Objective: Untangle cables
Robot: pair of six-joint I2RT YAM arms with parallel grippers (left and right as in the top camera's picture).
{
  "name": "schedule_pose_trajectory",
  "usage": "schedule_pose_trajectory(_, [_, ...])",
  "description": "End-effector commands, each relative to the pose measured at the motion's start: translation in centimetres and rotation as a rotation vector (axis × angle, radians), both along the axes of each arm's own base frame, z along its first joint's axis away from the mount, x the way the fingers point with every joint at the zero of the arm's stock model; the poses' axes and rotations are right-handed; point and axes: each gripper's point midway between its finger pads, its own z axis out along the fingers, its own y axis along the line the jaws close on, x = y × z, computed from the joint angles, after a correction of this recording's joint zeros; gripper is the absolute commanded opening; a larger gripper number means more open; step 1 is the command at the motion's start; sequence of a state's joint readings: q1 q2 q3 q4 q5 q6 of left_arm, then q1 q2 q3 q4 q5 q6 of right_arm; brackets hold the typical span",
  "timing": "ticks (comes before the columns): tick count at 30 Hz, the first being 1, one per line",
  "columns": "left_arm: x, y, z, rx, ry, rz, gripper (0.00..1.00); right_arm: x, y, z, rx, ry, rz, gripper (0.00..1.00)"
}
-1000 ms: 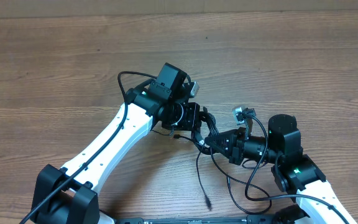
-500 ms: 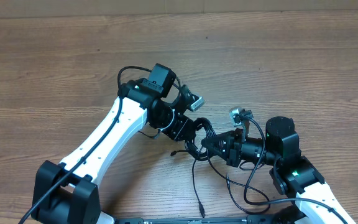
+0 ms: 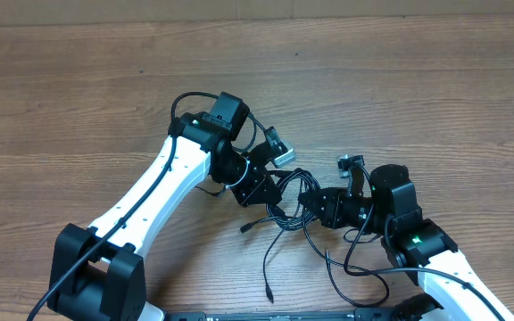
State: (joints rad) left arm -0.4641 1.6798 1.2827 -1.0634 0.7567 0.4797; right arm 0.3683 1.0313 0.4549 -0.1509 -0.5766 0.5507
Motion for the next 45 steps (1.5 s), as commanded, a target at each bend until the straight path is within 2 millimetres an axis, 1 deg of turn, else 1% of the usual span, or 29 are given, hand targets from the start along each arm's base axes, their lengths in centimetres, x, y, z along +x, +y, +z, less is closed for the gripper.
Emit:
schedule_pose_trajectory(1, [-1.7, -2.4, 3.0, -0.185, 0.005, -0.093, 0.04, 2.2, -1.9, -0.6, -0.073, -0.013, -0.143, 0.07])
schedule_pose_trajectory(3, [-0.8, -2.1, 2.4, -0.135, 0.001, -0.041, 0.04, 2.2, -1.9, -0.6, -0.072, -0.016, -0.143, 0.12])
schedule_pose_trajectory(5, [0.3, -1.6, 1.6, -0.07, -0.003, 0.029, 0.04, 2.2, -1.9, -0.6, -0.072, -0.015, -0.142, 0.25])
schedule_pose_trajectory(9, [2.3, -1.1, 0.6, 0.023, -0.006, 0.163, 0.04, 1.9, -1.5, -0.4, -0.057, -0.009, -0.123, 0.45])
schedule_pose_trajectory(13, [3.9, -0.8, 0.2, 0.067, -0.02, 0.263, 0.04, 1.8, -1.4, -0.4, -0.052, -0.005, -0.113, 0.54])
schedule_pose_trajectory(14, [4.1, -0.8, 0.2, 0.072, -0.019, 0.284, 0.04, 1.8, -1.4, -0.4, -0.051, -0.005, -0.113, 0.59])
schedule_pose_trajectory(16, [4.7, -0.7, 0.1, 0.083, -0.015, 0.326, 0.04, 1.7, -1.4, -0.4, -0.049, -0.003, -0.11, 0.67])
schedule_pose_trajectory(18, [5.2, -0.6, 0.0, 0.1, -0.013, 0.371, 0.04, 1.5, -1.2, -0.3, -0.039, 0.0, -0.096, 0.72])
schedule_pose_trajectory(22, [6.4, 0.4, -0.7, 0.173, -0.008, 0.498, 0.04, 1.3, -0.9, -0.2, -0.025, 0.004, -0.078, 0.79])
schedule_pose_trajectory(24, [6.8, 1.0, -1.0, 0.206, -0.004, 0.554, 0.04, 1.3, -0.9, -0.2, -0.025, 0.004, -0.078, 0.84])
schedule_pose_trajectory(25, [7.1, 1.4, -1.2, 0.229, 0.007, 0.604, 0.05, 1.3, -0.9, -0.2, -0.025, 0.004, -0.078, 0.88])
schedule_pose_trajectory(26, [7.3, 1.6, -1.3, 0.241, 0.017, 0.637, 0.05, 1.3, -0.9, -0.1, -0.024, 0.002, -0.078, 0.9])
schedule_pose_trajectory(30, [7.5, 2.0, -1.5, 0.263, 0.059, 0.731, 0.2, 1.5, -0.8, 0.1, -0.019, -0.011, -0.079, 1.0])
schedule_pose_trajectory(32, [7.5, 2.0, -1.5, 0.264, 0.068, 0.741, 0.37, 1.5, -0.8, 0.1, -0.019, -0.012, -0.079, 1.0])
schedule_pose_trajectory(33, [7.5, 2.0, -1.5, 0.267, 0.07, 0.74, 0.46, 1.5, -0.8, 0.1, -0.019, -0.013, -0.079, 1.0])
schedule_pose_trajectory(35, [7.4, 2.1, -1.5, 0.27, 0.071, 0.739, 0.57, 1.5, -0.8, 0.1, -0.019, -0.012, -0.079, 1.0])
schedule_pose_trajectory(36, [7.4, 2.1, -1.5, 0.27, 0.071, 0.74, 0.61, 1.5, -0.8, 0.1, -0.019, -0.013, -0.079, 1.0])
schedule_pose_trajectory(40, [7.6, 2.4, -1.6, 0.284, 0.055, 0.75, 0.66, 1.5, -0.8, 0.1, -0.019, -0.012, -0.079, 1.0])
schedule_pose_trajectory(45, [8.6, 3.8, -2.1, 0.347, -0.014, 0.796, 0.65, 1.5, -0.8, 0.1, -0.019, -0.011, -0.079, 1.0])
